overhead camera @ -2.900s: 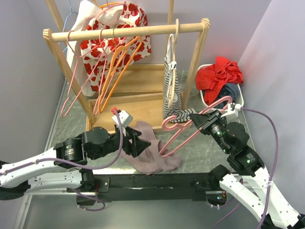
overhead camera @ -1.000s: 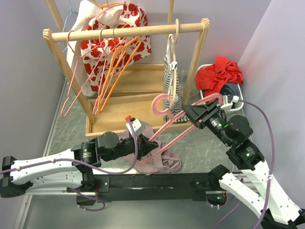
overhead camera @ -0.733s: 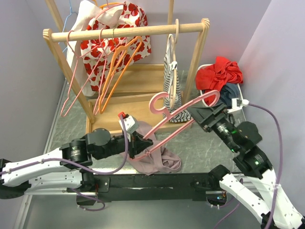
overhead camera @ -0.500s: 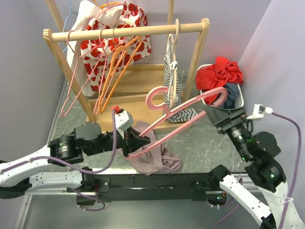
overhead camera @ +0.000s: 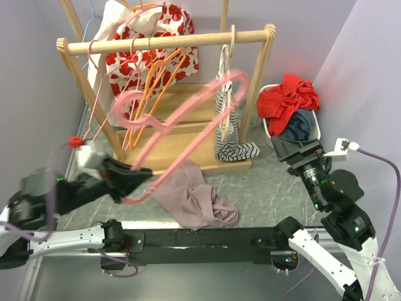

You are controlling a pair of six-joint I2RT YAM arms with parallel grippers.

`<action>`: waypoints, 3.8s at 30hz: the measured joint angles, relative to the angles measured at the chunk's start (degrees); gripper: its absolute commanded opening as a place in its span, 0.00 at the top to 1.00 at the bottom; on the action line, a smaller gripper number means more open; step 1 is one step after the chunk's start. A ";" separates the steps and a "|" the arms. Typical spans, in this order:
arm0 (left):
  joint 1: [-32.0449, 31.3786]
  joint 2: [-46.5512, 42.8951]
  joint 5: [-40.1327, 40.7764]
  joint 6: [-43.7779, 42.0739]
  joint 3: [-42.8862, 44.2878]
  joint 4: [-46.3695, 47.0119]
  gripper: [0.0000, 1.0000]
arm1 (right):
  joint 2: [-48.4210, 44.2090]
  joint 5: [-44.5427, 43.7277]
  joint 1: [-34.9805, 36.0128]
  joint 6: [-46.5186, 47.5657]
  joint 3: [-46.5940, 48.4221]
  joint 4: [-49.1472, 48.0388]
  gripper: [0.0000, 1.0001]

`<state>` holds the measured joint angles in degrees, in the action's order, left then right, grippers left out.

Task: Remove the tank top from the hanger
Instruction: Place the hanger at the clothesline.

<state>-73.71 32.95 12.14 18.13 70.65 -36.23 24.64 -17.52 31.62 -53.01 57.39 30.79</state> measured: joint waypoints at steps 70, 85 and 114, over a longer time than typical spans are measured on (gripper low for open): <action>21.00 60.61 20.92 3.96 62.64 -35.63 0.99 | 10.43 2.27 -0.66 6.08 -0.31 -0.22 0.00; 23.12 56.87 17.99 4.22 52.04 -31.85 0.31 | 10.36 6.64 -0.66 8.48 -0.74 -0.61 0.00; 23.12 15.08 0.55 1.51 18.69 3.32 0.01 | 18.69 32.81 0.74 14.43 -23.91 3.74 0.00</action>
<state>-50.59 48.03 12.69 19.64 89.34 -32.91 43.33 15.29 32.36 -38.59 33.47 34.52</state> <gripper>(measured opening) 0.994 0.997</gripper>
